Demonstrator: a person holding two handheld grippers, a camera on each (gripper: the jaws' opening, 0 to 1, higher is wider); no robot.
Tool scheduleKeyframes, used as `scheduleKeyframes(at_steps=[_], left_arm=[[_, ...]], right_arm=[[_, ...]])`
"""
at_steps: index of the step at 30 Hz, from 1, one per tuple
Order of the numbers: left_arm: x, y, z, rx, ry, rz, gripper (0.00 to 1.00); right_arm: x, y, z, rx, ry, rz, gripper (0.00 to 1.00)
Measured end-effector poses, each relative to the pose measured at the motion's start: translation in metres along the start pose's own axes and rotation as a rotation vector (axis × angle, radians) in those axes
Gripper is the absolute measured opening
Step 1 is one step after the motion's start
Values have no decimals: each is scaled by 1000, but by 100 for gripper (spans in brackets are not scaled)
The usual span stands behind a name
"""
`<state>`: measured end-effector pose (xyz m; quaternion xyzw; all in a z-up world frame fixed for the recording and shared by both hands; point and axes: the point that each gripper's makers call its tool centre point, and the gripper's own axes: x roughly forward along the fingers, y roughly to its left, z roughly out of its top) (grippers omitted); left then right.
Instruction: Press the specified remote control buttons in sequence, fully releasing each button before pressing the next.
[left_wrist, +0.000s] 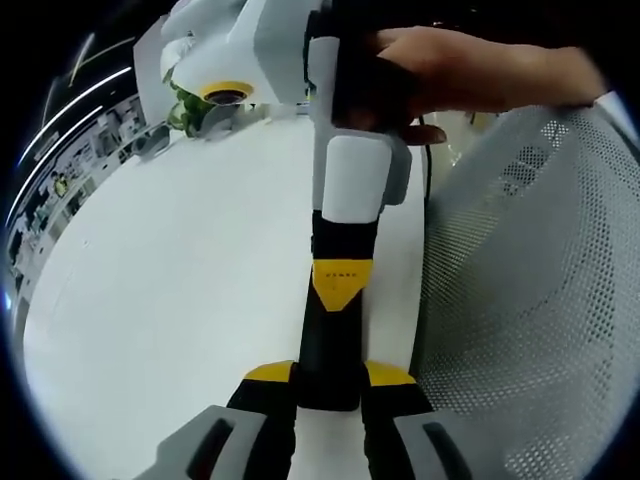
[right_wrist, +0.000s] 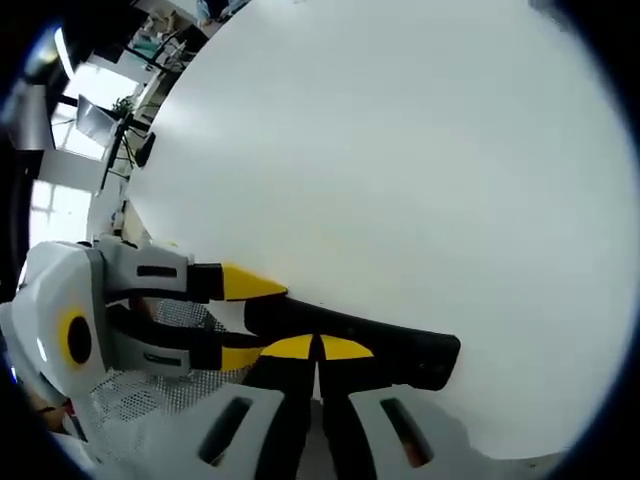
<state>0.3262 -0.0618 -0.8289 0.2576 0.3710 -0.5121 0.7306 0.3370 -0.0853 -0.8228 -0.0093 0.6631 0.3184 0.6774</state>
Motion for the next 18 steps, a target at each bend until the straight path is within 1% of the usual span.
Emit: scheduleKeyframes(at_steps=[3,7,8,12,14,17,18], left_arm=[[0,0,0,-1,1,1,24],[0,0,0,0,-7,0,24],[0,0,0,0,-6,0,24],[0,0,0,-5,-5,2,24],[1,0,0,-15,0,9,24],[1,0,1,-21,4,20,25],[1,0,1,-12,4,17,25]], right_arm=[[0,1,0,-29,-4,-28,0],[1,2,1,-91,-9,-67,0],[1,3,1,-118,-7,-79,0],[2,4,1,-160,-6,-108,0],[2,2,1,-165,-7,-108,0],[1,1,1,-134,-9,-69,0],[1,1,1,-116,-11,-42,0]])
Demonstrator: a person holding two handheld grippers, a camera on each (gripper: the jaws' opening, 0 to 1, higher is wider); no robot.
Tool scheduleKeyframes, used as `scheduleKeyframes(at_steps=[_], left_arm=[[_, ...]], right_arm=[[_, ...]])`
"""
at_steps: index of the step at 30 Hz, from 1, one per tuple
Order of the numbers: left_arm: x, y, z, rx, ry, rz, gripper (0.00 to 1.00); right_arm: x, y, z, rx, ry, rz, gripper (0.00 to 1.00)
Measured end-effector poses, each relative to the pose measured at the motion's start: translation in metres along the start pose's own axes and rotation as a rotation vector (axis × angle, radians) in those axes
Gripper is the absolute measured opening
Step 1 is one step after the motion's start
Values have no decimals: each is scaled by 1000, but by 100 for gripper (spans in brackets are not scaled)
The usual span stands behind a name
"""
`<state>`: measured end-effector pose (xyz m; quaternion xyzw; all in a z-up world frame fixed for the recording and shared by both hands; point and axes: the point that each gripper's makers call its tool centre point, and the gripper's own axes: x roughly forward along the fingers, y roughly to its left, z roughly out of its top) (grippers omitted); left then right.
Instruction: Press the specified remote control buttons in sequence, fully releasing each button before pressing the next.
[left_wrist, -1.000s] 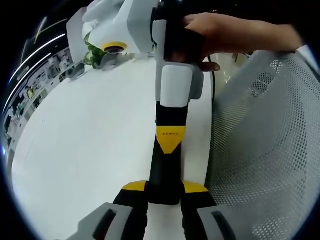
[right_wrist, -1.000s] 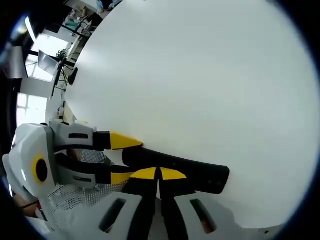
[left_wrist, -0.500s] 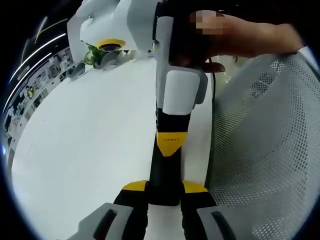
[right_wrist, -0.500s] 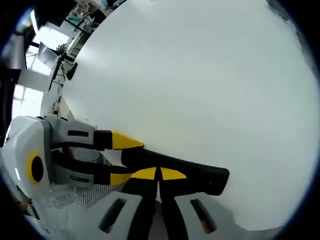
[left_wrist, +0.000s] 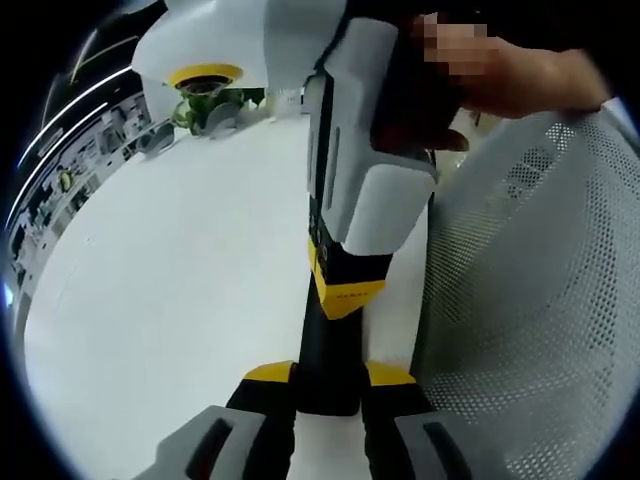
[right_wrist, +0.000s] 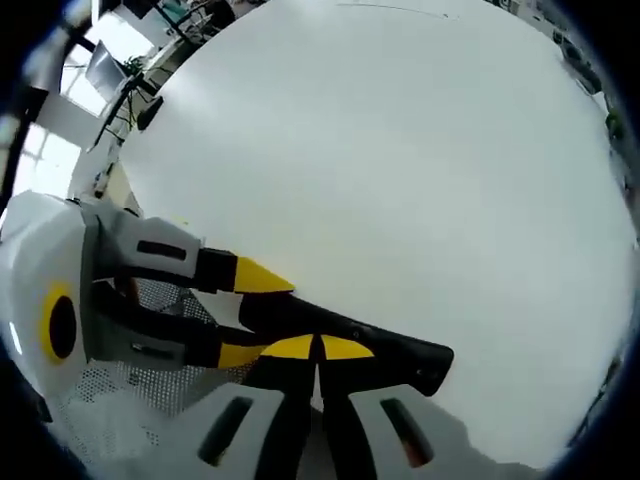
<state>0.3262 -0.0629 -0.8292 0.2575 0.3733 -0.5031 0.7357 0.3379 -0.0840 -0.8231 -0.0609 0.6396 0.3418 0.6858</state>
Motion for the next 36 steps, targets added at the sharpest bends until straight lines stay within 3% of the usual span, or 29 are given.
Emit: scheduleKeyframes(at_steps=[4,7,15,20,27,30,33,36], left_arm=[[3,-2,4,40,-25,3,25],[3,-1,4,25,-18,2,25],[2,-2,4,28,-21,1,25],[2,-1,4,23,-25,0,25],[3,-2,4,-4,-25,-3,25],[3,-2,4,-5,-27,-1,25],[3,-2,4,-12,-27,1,25],[3,-2,4,-15,-26,2,25]], right_arm=[[-3,8,4,96,-18,93,0],[-16,10,17,136,-106,149,0],[-51,15,33,272,-233,315,0],[-83,38,33,242,-328,459,0],[-146,59,36,121,-634,562,0],[-172,62,34,61,-762,543,0],[-193,55,28,-45,-876,388,2],[-207,53,22,-79,-946,316,1]])
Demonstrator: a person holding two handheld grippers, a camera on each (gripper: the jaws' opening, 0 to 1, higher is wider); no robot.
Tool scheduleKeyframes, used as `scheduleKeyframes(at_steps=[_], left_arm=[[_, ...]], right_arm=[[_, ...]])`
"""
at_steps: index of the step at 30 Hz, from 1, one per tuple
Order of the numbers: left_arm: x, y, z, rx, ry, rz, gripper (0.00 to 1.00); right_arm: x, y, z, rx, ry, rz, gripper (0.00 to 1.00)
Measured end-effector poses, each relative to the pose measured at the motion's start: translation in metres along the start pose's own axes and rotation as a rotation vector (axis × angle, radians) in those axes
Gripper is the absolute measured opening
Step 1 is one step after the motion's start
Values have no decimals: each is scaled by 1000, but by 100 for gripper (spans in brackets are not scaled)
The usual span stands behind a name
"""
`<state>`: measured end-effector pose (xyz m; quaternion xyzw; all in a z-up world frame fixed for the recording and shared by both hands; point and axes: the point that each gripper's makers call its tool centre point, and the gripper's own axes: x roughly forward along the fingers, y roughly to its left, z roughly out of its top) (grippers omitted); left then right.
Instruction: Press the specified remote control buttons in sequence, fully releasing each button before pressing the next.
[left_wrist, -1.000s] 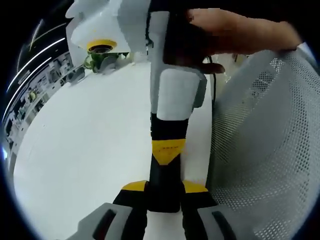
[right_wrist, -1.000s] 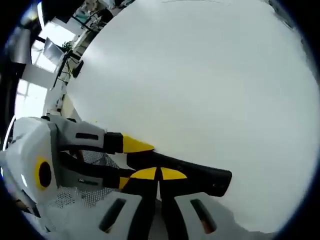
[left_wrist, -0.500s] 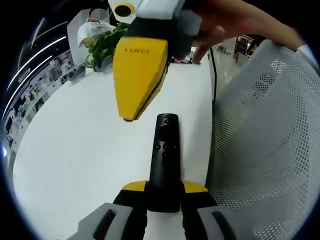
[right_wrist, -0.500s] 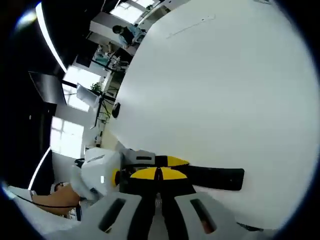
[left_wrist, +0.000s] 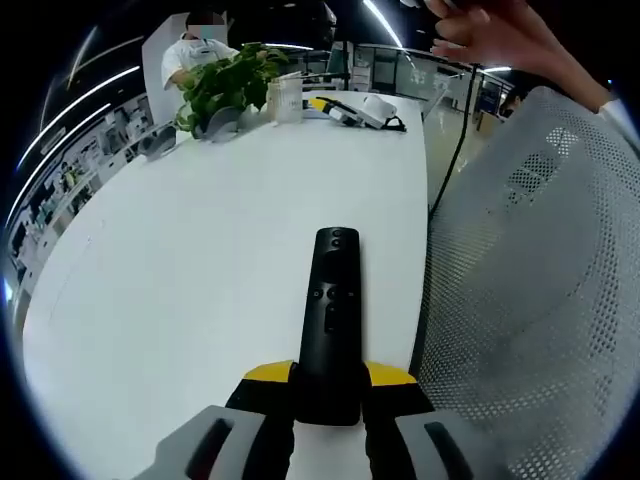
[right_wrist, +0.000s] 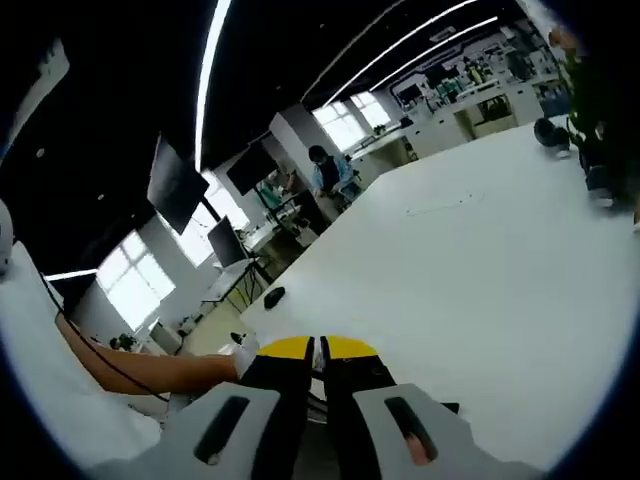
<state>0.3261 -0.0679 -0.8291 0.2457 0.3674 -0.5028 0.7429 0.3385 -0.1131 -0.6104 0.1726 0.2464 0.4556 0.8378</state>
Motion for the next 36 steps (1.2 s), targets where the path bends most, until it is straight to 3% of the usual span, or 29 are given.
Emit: scheduleKeyframes(at_steps=[4,8,10,13,17,24,31,33,36], left_arm=[[0,0,0,-6,1,2,25],[1,0,0,-6,1,4,25],[1,0,1,-5,0,3,25],[0,0,1,-4,0,2,25],[1,0,1,-1,0,3,25],[1,0,1,-7,-4,6,25],[1,0,0,-12,-10,10,25],[0,0,0,-13,-11,11,25],[1,0,1,-10,-12,11,25]], right_arm=[[-16,13,21,-33,-135,16,10],[-35,24,51,-252,-332,-26,19],[-41,27,57,-299,-376,-58,21],[-49,12,60,-322,-370,-122,22],[-53,9,60,-360,-387,-152,35],[-61,1,56,-398,-422,-278,77],[-70,-19,43,-392,-419,-388,100],[-71,-25,40,-402,-407,-421,100],[-79,-31,53,-461,-450,-494,100]])
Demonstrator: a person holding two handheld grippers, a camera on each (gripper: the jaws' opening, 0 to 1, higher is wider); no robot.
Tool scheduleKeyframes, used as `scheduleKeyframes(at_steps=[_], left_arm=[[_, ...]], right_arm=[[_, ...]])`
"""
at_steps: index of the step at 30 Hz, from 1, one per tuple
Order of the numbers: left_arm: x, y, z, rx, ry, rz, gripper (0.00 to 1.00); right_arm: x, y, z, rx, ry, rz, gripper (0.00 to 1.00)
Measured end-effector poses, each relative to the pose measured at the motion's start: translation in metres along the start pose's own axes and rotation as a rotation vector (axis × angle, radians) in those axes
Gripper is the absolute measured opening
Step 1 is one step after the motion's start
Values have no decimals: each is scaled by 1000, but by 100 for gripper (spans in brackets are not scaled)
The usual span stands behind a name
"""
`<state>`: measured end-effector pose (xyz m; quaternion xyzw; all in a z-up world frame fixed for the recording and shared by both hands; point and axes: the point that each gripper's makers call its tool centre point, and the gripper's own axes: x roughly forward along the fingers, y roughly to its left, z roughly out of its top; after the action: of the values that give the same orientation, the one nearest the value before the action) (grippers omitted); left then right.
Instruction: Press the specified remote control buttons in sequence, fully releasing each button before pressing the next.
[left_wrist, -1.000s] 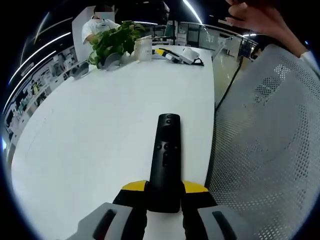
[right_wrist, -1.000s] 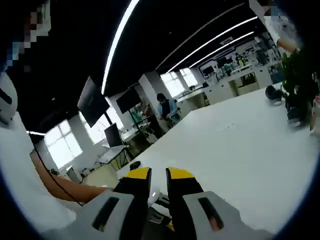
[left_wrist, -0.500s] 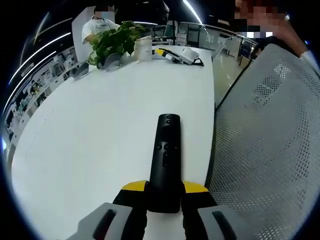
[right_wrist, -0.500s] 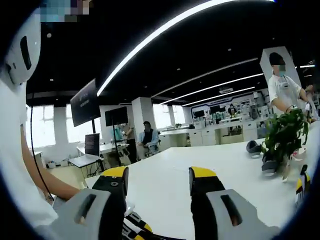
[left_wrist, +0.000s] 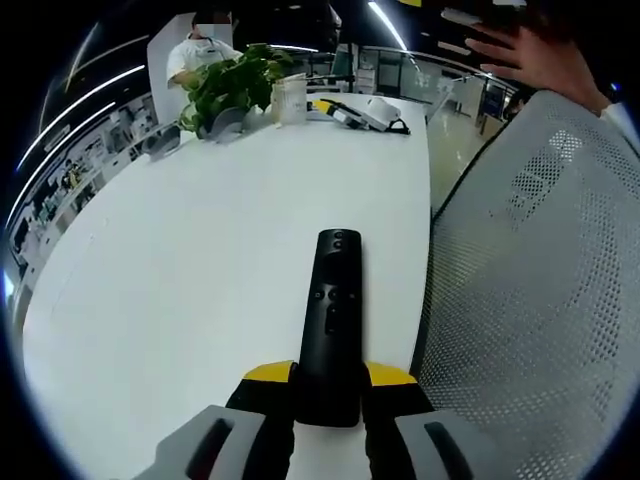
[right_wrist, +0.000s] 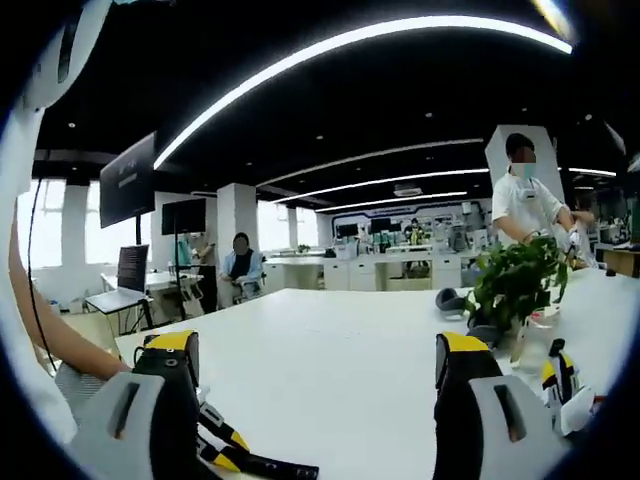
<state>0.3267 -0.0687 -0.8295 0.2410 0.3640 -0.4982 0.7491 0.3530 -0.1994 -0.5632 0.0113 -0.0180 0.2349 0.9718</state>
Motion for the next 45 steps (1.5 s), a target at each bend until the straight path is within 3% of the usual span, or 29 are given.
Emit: scheduleKeyframes(at_steps=[6,11,18,23,27,37,45], left_arm=[[1,1,1,17,37,-14,24],[1,1,1,31,73,-31,24],[2,4,1,29,151,-70,23],[1,19,-2,73,223,-49,23],[2,30,-1,71,231,-55,23],[5,66,7,100,250,-33,23],[9,93,15,94,255,-18,23]], right_arm=[[-3,-20,-6,25,6,-83,98],[-5,-31,-17,69,56,-116,92],[-7,-38,-32,146,138,-147,94],[-9,-41,-37,161,156,-158,93],[-9,-40,-41,179,183,-151,88],[-11,-40,-49,202,225,-169,93],[-12,-41,-52,202,244,-181,91]])
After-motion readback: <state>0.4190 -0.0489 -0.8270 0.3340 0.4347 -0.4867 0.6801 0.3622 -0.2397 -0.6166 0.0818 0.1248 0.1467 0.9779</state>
